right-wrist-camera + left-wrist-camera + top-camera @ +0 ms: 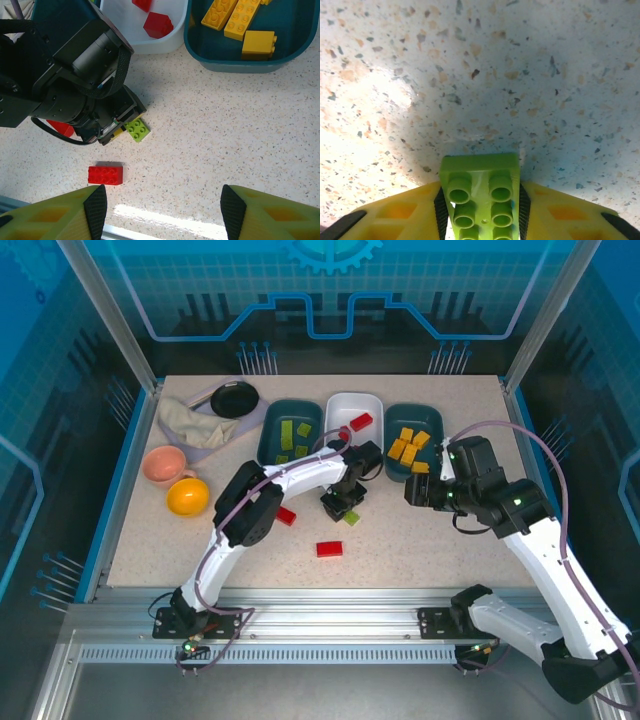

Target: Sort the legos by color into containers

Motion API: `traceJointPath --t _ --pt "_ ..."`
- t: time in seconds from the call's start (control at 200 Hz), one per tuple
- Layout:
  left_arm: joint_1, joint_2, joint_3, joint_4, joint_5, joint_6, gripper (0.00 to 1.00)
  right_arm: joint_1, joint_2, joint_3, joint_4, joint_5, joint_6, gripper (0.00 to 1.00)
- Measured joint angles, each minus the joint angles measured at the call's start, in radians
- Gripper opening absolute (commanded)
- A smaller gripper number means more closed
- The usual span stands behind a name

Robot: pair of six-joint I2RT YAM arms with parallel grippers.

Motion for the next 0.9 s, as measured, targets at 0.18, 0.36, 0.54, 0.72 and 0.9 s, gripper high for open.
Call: traceJointPath --t 0.18,0.36,0.54,0.72,0.9 --pt "0.000 -0.023 -0.023 0.029 -0.021 0.025 0.31 0.000 -0.002 0.000 0.000 -0.002 -0.001 0.65" --pt "0.005 -0.090 -0.053 0.034 -0.102 0.092 0.31 0.000 -0.014 0.000 0.013 -0.025 -0.023 0.65" --pt "0.038 -0.249 -0.055 -0.009 -0.189 0.225 0.31 0.000 -0.019 -0.005 0.105 -0.112 -0.076 0.68" --pt "0.145 -0.294 0.014 -0.107 -0.286 0.433 0.31 0.000 0.058 -0.008 0.245 -0.225 -0.095 0.68" --pt "0.280 -0.204 0.191 -0.211 -0.404 0.645 0.31 0.001 0.254 0.021 0.364 -0.314 -0.095 0.68"
